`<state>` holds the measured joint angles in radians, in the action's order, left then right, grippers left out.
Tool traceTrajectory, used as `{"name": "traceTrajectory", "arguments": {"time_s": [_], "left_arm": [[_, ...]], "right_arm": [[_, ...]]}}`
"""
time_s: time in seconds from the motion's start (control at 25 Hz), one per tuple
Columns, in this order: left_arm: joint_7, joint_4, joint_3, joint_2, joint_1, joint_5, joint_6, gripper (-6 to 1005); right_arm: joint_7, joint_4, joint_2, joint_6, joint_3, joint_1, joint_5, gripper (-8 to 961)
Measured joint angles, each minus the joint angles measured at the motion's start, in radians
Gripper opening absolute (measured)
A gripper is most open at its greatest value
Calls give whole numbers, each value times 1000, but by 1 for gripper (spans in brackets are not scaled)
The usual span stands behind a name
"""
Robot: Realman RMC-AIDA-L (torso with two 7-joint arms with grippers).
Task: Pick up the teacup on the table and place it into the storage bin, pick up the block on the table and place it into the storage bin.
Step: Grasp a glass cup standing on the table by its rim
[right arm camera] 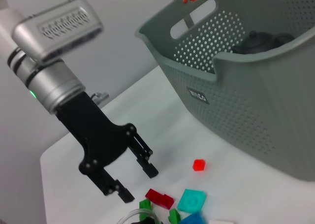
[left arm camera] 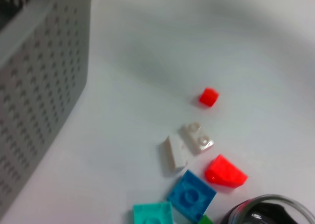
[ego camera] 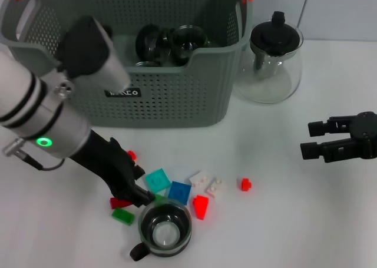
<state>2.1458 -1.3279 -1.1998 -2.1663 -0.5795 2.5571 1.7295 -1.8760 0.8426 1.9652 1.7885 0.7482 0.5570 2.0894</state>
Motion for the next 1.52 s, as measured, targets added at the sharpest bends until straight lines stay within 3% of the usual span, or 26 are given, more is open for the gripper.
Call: {"name": "traceTrajectory", "arguments": {"time_s": [0.84, 1.36, 1.52], "left_arm": [[108, 96, -246, -8, 0, 5, -136, 458], [176, 107, -266, -7, -8, 36, -179, 400], [173, 85, -257, -7, 0, 28, -173, 215]], "right_arm": [[0, 0, -3, 0, -7, -4, 0, 940], [-2, 0, -5, 0, -11, 0, 0, 941], [-2, 0, -5, 0, -11, 0, 0, 941]]}}
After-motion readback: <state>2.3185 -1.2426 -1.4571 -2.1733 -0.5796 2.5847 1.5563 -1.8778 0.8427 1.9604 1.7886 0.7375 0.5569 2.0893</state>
